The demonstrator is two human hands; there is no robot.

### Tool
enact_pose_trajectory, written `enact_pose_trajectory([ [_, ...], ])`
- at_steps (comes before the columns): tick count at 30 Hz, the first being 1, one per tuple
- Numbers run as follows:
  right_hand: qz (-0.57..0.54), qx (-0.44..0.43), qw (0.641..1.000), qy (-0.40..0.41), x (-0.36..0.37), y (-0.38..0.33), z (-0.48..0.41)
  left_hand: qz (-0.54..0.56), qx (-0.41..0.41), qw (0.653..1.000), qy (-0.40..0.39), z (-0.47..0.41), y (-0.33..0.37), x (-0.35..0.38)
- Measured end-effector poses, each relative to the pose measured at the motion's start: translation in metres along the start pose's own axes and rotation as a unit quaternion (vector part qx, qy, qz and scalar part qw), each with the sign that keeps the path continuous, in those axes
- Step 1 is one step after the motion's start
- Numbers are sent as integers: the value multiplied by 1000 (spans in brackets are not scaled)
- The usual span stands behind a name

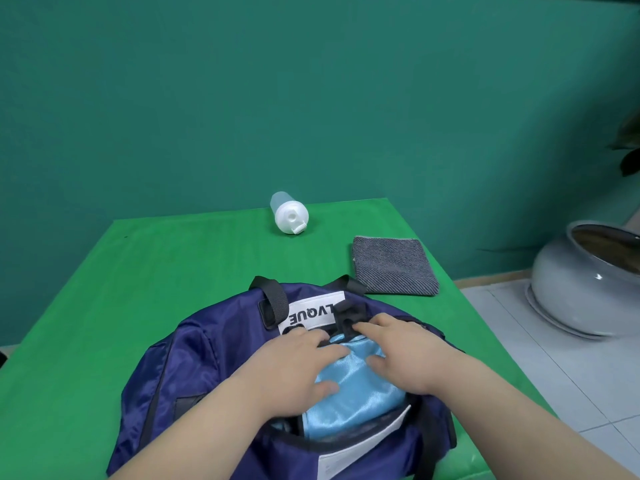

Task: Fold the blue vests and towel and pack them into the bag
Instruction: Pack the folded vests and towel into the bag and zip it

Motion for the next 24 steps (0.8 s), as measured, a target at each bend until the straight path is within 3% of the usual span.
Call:
enact_pose_trajectory([
  [8,-7,-9,1000,-5,7,6,-1,52,-4,998,-29,-1,-4,9],
  [16,-25,-38,996,71,-9,5,-1,75,3,997,-32,-6,-2,9],
  [24,37,-37,992,118,-27,-1,2,39,22,999,-20,-17,6,2],
])
Point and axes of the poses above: each hand's wrist, its own z-axis away from the middle knuckle, its own x-axis out of the palm, y = z × x, the point moved 9 cm from there along -z, towards the middle knuckle, and after that the axes turned 14 degrees about z, right-handed, at the moved point
